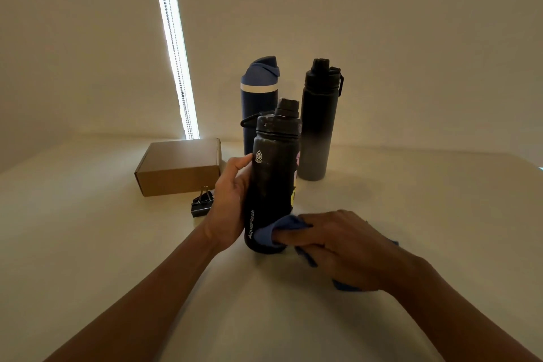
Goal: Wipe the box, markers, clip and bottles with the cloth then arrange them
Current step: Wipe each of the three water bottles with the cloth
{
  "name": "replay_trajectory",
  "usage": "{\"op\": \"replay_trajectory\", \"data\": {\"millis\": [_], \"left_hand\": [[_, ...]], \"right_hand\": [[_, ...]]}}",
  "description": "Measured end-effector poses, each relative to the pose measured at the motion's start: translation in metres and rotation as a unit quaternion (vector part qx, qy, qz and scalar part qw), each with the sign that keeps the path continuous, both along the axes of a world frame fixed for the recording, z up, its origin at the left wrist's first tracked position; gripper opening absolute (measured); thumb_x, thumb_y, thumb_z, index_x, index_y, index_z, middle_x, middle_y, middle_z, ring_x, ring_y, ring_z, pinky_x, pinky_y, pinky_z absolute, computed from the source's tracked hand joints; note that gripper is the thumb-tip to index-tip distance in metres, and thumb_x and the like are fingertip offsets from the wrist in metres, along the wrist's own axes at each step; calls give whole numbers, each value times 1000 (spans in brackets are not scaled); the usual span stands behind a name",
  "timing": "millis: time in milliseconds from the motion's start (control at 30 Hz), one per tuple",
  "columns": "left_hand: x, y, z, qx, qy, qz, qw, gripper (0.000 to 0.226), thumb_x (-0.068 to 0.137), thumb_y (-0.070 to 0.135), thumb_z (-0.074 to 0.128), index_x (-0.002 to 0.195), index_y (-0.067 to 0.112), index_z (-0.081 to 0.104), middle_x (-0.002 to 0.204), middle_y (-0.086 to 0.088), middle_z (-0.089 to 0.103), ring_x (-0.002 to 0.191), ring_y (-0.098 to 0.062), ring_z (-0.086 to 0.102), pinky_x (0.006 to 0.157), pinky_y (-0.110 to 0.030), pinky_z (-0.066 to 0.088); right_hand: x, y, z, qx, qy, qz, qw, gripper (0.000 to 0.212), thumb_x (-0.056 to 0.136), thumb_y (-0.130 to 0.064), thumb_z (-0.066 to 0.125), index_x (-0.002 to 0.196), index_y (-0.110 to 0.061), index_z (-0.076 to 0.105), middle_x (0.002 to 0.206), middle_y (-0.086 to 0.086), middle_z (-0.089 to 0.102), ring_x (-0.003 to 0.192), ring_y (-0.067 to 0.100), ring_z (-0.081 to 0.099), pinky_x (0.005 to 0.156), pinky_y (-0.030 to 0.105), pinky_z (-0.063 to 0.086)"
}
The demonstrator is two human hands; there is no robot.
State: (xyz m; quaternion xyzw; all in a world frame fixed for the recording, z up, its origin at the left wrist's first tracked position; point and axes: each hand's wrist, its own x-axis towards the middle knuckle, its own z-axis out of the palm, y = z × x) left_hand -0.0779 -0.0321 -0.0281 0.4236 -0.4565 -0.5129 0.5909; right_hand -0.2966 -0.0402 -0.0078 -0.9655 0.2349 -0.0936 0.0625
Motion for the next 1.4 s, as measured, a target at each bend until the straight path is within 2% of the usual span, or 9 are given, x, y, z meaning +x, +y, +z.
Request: {"op": "replay_trajectory", "data": {"millis": [233,300,533,767,900,1000,1067,1200,1400], "left_hand": [[-2,-1,-1,15,-18,17,1000,62,106,56,19,138,22,61,130,-12,71,123,-28,67,105,-42,50],[-1,-2,-2,18,-18,16,1000,64,105,58,21,142,22,58,132,-10,70,127,-27,65,115,-50,42],[2,-2,-4,17,-23,-13,1000,74,98,66,32,150,17,52,142,-14,63,135,-33,57,122,-58,32],[-5,1,-1,29,-38,-5,999,64,103,63,29,145,22,55,133,-5,70,127,-21,64,119,-49,38],[-8,0,-2,34,-32,-11,999,61,105,60,28,146,23,54,134,-5,69,126,-21,66,113,-44,44],[-5,0,-4,37,-13,-5,999,63,106,59,25,148,20,53,135,-8,69,127,-23,65,110,-44,46],[-3,0,-5,39,7,-1,999,66,103,62,30,148,19,53,136,-9,68,128,-25,64,113,-47,44],[-3,-2,-5,44,22,2,999,65,103,60,30,149,19,52,138,-9,67,129,-28,63,116,-51,42],[-8,-4,-5,43,7,-11,999,63,102,60,30,145,22,54,131,-8,71,123,-26,67,103,-42,50]], "right_hand": [[3,-32,3,-8,-220,-106,970,40,96,-31,40,121,-17,68,103,5,70,87,18,65,81,28,50],[5,-33,1,-43,-253,-97,962,34,97,-30,40,117,-23,68,97,5,70,81,23,68,72,26,48],[-4,-15,-7,12,-9,-3,1000,43,104,-33,38,138,-59,40,121,-13,62,101,6,58,91,30,49],[0,-30,15,-55,-227,-100,967,35,103,-29,38,129,-29,60,93,-10,63,79,9,62,69,18,42],[1,-39,17,-60,-268,-114,955,44,101,-30,35,143,-29,50,96,-6,64,78,8,61,69,19,47],[-1,-36,12,7,-243,-89,966,41,101,-37,36,120,-21,69,92,-6,68,76,0,61,72,17,45],[-1,-28,5,66,-161,-62,983,27,103,-31,44,117,-36,66,97,-9,68,82,2,63,82,23,51],[-3,-17,-1,119,-110,-11,987,53,105,-20,46,105,-73,53,85,-31,60,80,3,62,80,27,52],[-1,-39,11,4,-261,-90,961,36,104,-31,38,131,-29,62,89,-6,67,76,8,63,69,20,45]]}}
